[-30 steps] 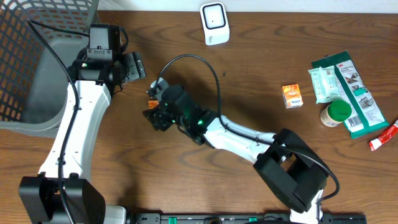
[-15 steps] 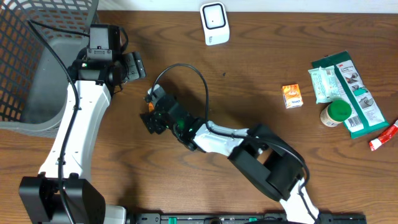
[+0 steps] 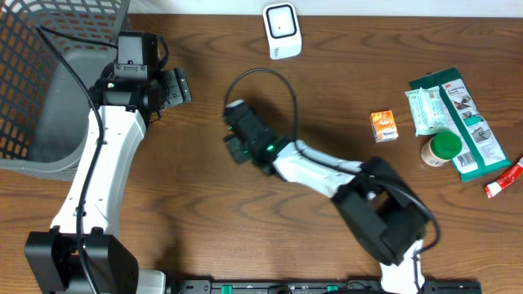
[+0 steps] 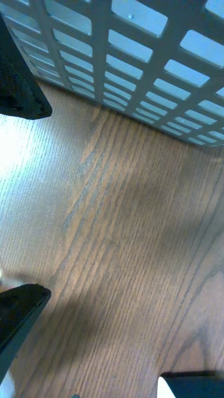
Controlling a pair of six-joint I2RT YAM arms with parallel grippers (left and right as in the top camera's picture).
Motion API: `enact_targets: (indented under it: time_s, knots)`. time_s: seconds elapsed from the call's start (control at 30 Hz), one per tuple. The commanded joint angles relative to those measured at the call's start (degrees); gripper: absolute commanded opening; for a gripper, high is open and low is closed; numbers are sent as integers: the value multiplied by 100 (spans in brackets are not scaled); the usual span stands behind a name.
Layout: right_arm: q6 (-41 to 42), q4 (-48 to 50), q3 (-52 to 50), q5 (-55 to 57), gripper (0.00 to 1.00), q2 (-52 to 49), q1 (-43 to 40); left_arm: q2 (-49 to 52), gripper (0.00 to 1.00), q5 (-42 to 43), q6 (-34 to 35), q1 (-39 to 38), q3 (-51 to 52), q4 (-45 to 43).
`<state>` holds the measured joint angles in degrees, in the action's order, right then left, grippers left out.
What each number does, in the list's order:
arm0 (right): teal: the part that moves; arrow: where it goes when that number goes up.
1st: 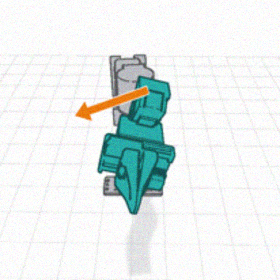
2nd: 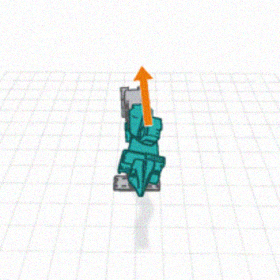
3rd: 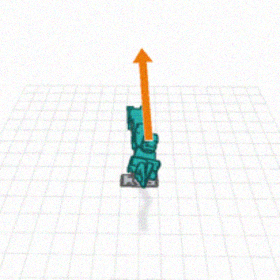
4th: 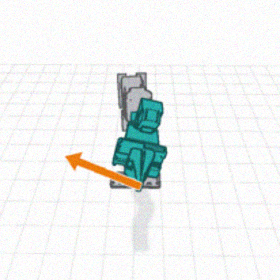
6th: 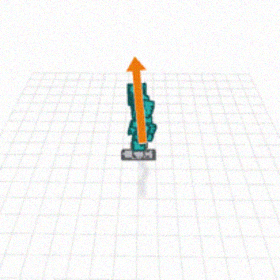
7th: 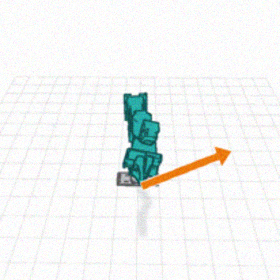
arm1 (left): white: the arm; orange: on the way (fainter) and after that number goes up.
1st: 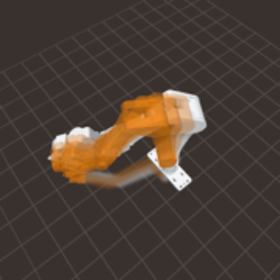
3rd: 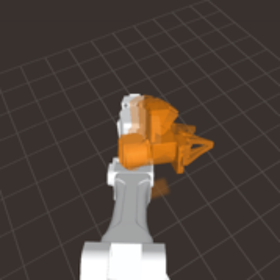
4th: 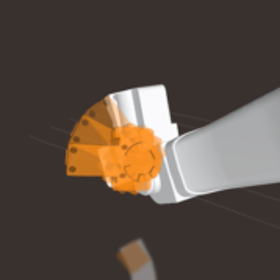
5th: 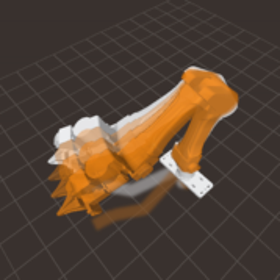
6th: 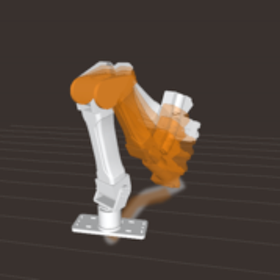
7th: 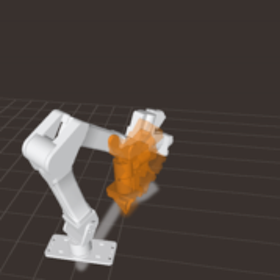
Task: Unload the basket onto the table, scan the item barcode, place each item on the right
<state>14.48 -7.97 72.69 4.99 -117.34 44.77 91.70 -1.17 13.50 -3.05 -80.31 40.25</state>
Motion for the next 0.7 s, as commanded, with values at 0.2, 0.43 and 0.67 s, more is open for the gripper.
enact_targets:
  time_s: [0.2,0.43,0.67]
  knots:
    - [2,-1609,-59,632,53,649,-817,-111,86,48,46,15,-146,2]
    - [-1084,-1700,-57,278,68,1486,-916,-111,86,48,46,13,-146,2]
    - [-1657,-2402,-57,236,76,2535,-916,-111,86,48,46,13,-146,2]
